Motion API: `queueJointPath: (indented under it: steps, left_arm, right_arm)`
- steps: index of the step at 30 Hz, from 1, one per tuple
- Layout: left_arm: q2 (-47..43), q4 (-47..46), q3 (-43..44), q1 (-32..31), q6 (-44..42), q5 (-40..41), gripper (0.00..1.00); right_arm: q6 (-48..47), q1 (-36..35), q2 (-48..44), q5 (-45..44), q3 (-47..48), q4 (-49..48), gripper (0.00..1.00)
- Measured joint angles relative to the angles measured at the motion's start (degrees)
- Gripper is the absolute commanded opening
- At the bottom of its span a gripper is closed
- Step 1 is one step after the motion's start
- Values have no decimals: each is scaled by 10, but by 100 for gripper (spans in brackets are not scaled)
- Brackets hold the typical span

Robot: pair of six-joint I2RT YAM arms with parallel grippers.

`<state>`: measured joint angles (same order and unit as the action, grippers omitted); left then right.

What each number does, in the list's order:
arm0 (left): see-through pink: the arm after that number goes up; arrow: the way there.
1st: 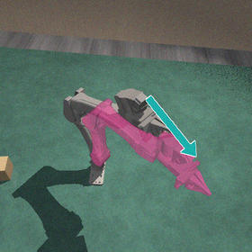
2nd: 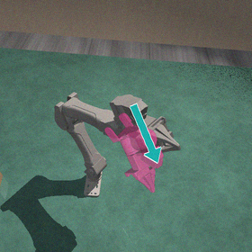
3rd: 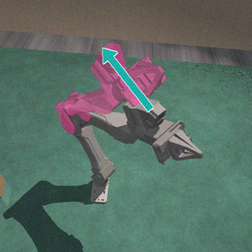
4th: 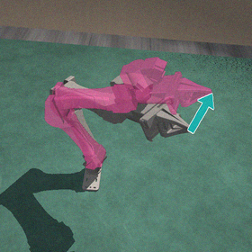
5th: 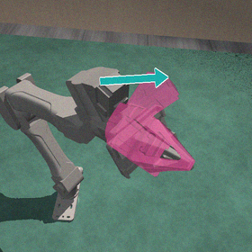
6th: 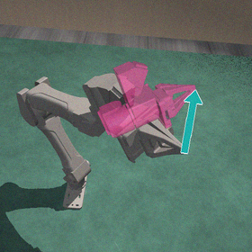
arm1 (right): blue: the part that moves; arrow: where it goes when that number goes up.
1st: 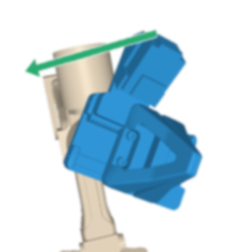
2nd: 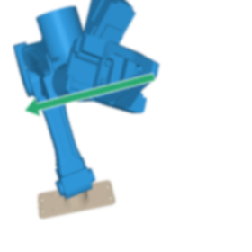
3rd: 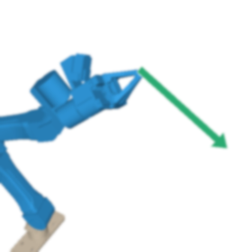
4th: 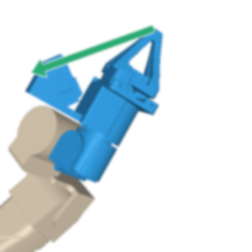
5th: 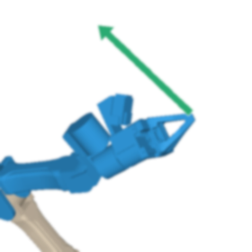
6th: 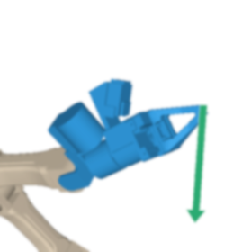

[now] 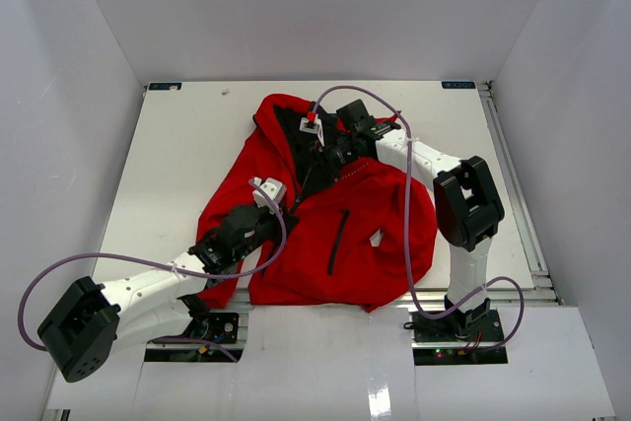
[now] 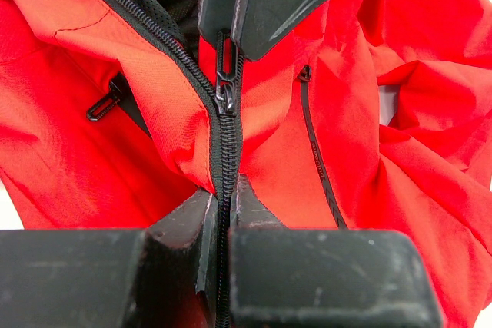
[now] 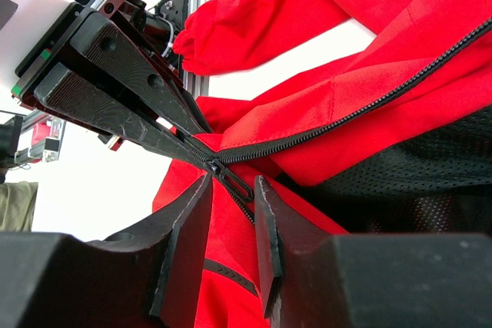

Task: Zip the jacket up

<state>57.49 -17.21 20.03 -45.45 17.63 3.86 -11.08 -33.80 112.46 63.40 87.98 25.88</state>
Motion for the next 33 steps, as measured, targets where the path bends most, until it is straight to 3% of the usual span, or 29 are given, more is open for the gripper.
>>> queueJointPath:
  steps: [10,18,23,27,33]
  left_arm:
    - [0,0,0,0,0,0,0]
    - [0,0,0,0,0,0,0]
    - [0,0,0,0,0,0,0]
    - [0,0,0,0,0,0,0]
    - [0,1,0,0,0,0,0]
  right_arm:
    - [-3,-11,4,2,0,12,32]
    - [-6,-19,5,2,0,14,16]
    - [-9,-19,5,1,0,15,19]
    - [-11,-19,5,-3,0,15,8]
    - [-9,-21,4,-12,0,16,8]
